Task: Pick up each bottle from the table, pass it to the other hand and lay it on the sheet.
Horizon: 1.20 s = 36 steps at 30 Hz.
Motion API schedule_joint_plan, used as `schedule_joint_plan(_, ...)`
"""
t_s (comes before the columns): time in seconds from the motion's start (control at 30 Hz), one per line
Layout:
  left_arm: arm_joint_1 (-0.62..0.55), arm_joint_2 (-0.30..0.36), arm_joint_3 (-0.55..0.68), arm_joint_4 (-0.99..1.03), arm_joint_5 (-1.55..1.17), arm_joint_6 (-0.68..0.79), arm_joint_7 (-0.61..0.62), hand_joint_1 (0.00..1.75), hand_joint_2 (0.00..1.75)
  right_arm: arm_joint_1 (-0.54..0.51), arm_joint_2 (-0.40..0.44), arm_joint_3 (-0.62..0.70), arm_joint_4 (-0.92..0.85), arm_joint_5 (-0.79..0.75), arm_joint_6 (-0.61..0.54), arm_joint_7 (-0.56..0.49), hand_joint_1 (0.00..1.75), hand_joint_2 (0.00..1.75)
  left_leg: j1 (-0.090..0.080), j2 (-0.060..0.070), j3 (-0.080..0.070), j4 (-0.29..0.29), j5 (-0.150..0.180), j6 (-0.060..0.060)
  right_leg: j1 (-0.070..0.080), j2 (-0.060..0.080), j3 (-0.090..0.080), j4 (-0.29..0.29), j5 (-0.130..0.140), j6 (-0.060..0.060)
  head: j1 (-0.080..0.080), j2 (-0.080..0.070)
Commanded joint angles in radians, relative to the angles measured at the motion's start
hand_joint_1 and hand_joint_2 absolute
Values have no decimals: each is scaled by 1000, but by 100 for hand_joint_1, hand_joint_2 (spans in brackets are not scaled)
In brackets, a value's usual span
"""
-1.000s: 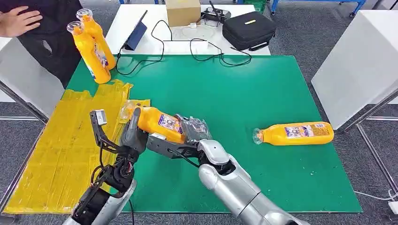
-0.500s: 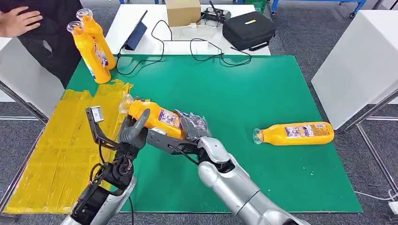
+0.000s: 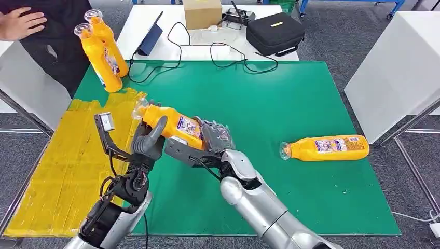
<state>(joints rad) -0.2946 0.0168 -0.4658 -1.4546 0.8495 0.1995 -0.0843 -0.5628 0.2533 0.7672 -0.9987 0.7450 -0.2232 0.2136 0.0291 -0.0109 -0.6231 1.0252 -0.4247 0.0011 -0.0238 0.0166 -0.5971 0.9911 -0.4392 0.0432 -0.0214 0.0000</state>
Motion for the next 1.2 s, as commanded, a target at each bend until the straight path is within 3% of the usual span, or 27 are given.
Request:
schedule_joint_plan(0.03,-9,-10,-80,55,2,-7,19,0,175,-66,29,9,-8,-10,-16,-19,175,175,-1,1,2,0,-1,1,0,-1,2,0,-1,-2,0,0)
schedule_joint_plan(0.5,-11,-4,-85,43,1,-11,5,0,175,-47,25,-23,-12,-26,-56,-34,175,175,-1,1,4,0,-1,2,0,-1,3,0,-2,-3,0,0)
schedule_joint_plan(0.73,8,20,-16,-95,-45,0,-50,0,175,-28,20,-115,69,-135,-82,-72,175,175,-1,2,3,0,-1,2,0,0,2,1,-1,-2,0,0)
schedule_joint_plan(0.87,108,54,157,-219,-246,87,-133,0,175,69,-71,-250,-130,-242,-83,-130,175,175,-1,2,3,-1,-1,1,0,0,2,-1,0,-2,0,0)
schedule_joint_plan(0.93,156,42,229,-224,-241,55,-94,0,175,117,-117,-293,-303,-269,-61,-144,175,175,-1,1,6,-1,-2,2,1,-2,6,-2,-2,-3,0,0)
schedule_joint_plan(1.2,164,27,208,-167,-252,25,-92,0,175,173,-154,-304,-424,-245,-50,-126,175,175,-1,-2,4,-1,-1,2,0,-5,5,-2,-2,-3,0,0)
